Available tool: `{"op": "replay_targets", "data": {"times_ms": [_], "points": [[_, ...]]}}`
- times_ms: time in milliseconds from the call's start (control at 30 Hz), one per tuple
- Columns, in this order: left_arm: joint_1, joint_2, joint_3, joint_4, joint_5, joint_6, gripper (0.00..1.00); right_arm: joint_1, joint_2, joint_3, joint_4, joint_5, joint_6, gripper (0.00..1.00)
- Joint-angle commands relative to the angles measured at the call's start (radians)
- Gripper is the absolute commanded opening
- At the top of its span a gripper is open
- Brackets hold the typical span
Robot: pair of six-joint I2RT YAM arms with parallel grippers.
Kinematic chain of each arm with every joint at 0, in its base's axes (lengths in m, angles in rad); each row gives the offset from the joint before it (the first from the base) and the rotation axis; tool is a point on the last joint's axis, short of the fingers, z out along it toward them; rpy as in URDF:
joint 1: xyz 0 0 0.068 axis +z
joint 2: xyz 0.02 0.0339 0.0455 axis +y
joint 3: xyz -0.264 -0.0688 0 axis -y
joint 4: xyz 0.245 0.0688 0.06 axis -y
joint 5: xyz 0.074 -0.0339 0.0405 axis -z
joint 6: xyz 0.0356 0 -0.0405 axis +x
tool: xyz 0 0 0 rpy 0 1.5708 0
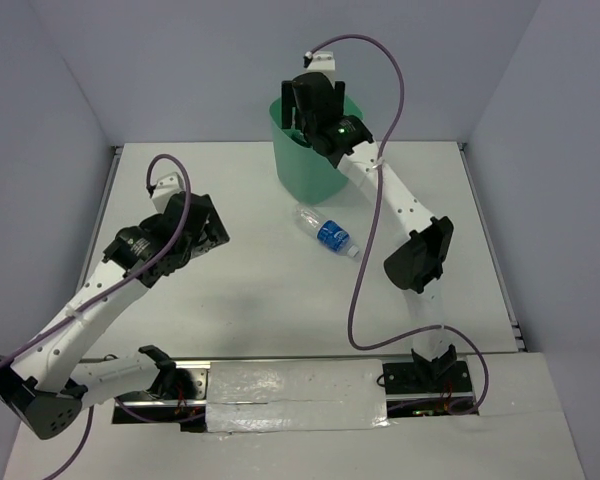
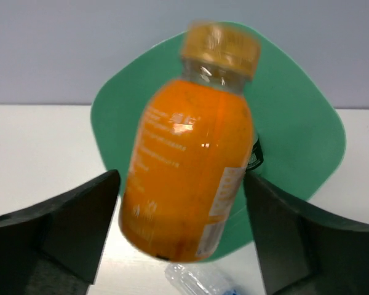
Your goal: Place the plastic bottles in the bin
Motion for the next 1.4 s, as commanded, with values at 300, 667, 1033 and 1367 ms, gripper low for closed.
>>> {"op": "replay_targets", "data": {"times_ms": [300,667,1033,1367], "points": [[0.008,-0.018,0.001,-0.029,-0.028,0.012,0.99,-0.031,-0.243,-0.076,-0.004,-0.071,0.018,1.00],[0.031,0.065,0.029,0.031,-0.036,0.063,0.99,-0.035,-0.827,-1.148,0.145,-0.243,0.024,1.00],[0.036,0.106,0.020,0.063,-0.010,0.063,0.99,-0.033,-0.592,-1.272,0.222,-0.327,-0.114,1.00],[0.043,0.094,0.017,0.040,-0.021,0.066,0.99,-0.035,-0.274,-1.088,0.236,-0.264,-0.284,1.00]]}}
